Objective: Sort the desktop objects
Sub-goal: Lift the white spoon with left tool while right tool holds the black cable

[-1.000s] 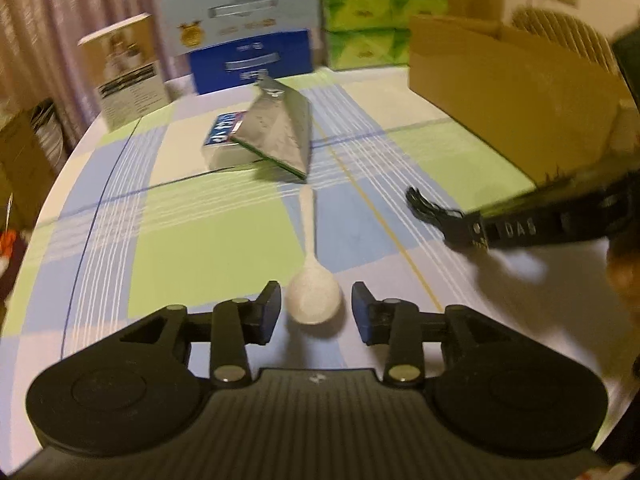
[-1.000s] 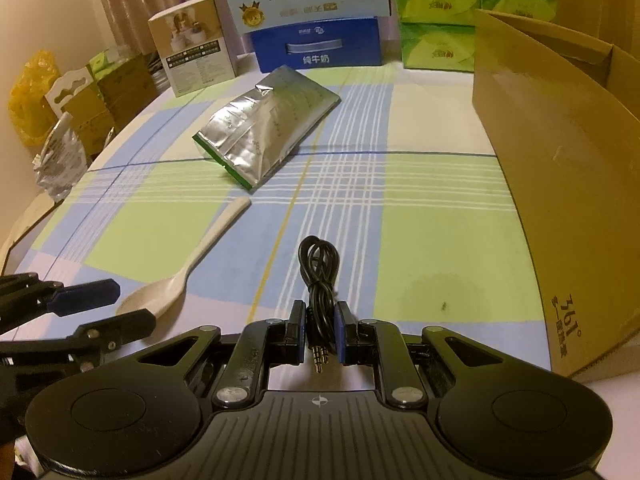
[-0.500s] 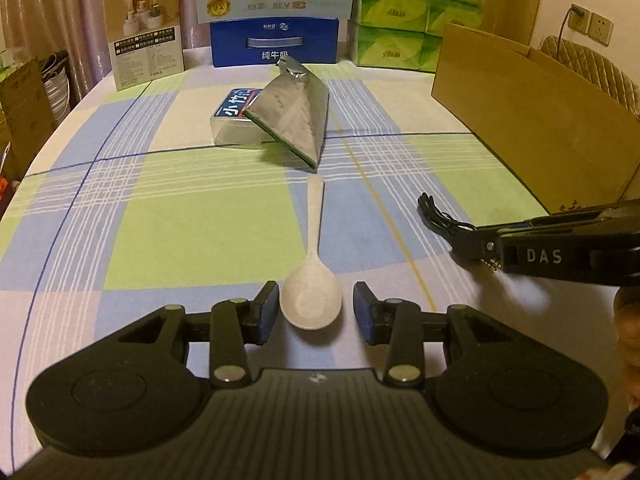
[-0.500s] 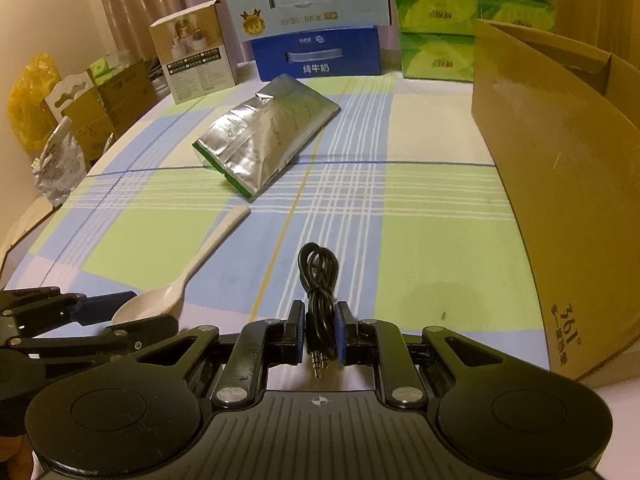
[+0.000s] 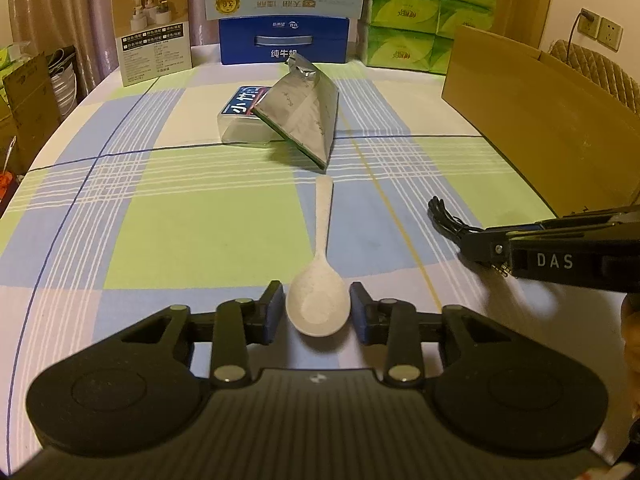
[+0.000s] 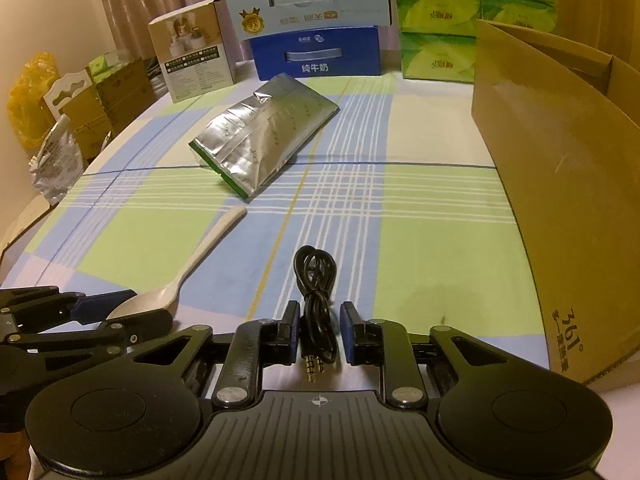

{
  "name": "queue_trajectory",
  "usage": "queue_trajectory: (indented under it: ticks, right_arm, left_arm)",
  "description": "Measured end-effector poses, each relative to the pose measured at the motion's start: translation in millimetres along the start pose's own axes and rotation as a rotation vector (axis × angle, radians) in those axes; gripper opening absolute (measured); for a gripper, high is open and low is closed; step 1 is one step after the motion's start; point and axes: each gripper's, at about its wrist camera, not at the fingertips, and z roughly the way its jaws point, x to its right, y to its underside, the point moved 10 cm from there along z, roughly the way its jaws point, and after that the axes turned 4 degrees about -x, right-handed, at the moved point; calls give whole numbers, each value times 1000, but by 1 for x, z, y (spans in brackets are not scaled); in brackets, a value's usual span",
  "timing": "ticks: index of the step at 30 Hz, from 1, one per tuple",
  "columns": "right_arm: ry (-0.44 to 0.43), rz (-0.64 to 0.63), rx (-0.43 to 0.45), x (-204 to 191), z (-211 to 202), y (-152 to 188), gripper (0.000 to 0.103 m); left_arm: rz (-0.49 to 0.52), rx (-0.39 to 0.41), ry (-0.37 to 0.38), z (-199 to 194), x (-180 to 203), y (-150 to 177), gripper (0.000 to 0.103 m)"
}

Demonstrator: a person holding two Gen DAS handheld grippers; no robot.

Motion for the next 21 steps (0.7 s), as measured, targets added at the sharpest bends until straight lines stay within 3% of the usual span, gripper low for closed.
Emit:
queue_trajectory:
  ticks: [21]
  right_arm:
    - [44, -145, 2, -15, 12, 0, 24]
  left_arm:
    - [0, -3, 7, 0, 1, 0, 28]
